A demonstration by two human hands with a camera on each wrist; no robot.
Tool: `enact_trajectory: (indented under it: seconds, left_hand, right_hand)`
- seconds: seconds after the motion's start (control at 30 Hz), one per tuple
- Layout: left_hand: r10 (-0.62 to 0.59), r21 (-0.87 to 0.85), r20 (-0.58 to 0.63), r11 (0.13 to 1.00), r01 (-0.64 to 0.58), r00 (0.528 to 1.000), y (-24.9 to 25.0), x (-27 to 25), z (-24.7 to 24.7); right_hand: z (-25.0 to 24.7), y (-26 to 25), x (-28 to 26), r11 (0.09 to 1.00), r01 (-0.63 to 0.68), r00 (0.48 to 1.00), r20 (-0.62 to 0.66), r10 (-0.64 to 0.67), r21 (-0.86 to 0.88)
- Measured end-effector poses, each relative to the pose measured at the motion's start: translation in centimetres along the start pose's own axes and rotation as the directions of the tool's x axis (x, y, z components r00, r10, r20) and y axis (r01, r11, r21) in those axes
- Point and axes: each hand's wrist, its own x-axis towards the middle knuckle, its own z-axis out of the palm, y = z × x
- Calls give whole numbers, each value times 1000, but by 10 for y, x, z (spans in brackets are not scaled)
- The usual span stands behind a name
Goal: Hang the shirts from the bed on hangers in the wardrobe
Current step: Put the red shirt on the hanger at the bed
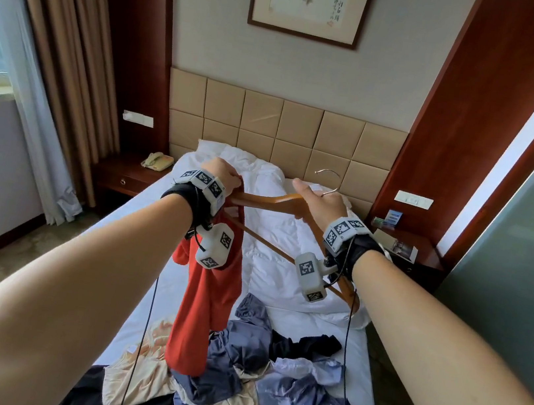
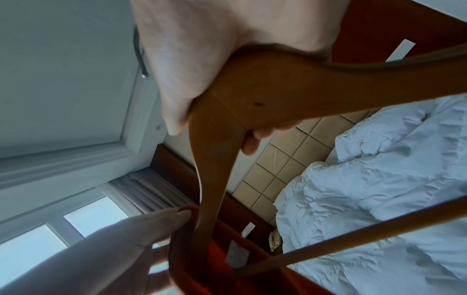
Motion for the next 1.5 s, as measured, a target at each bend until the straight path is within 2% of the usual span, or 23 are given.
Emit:
enact_trajectory:
  seconds: [0.17,0.23,0.33,0.5,0.73,0.83,1.0,1.13,1.23,1.4,1.5]
  left_hand:
    - [101,80,24,992,-102,995,15,-4,4]
    - [130,-11,44,991,-130,991,22,-5,8]
    - [183,-76,53,981,-179,982,33,-4,13]
    - [230,-43,45,973,-228,972,47,4,15]
    - [311,13,48,950,-312,949,75,-10,12]
    - [302,73,65,949,-306,951,79,-13,15]
    - [377,77,185,915,-396,907,75,-11,24]
    - [373,108,137,915,-389,917,72,-10,31]
    - [347,31,129,935,-354,929,67,-2,32]
    - [371,-85,172,929,-361,913,65,-2,32]
    - [323,-145,181,943,-299,929,66,-3,31]
  right_hand:
    - [10,-8,3,993,68,987,150,-53,-96]
    - [12,-12,3,977,104,981,183,-69,-186]
    - [14,-18,1,963,140,975,203,-92,-232]
    - [18,-16,5,948,201,967,204,-151,-249]
    - [17,-18,10,911,248,962,191,-193,-330]
    - [16,-16,12,930,227,967,177,-181,-290]
    - [15,-6,14,945,242,963,175,-206,-218]
    - [15,1,17,952,243,962,170,-212,-188]
    - [11,3,19,959,253,953,207,-223,-130]
    - [3,0,13,960,243,925,264,-272,136]
    - [-1,-4,8,935,233,911,274,-307,269]
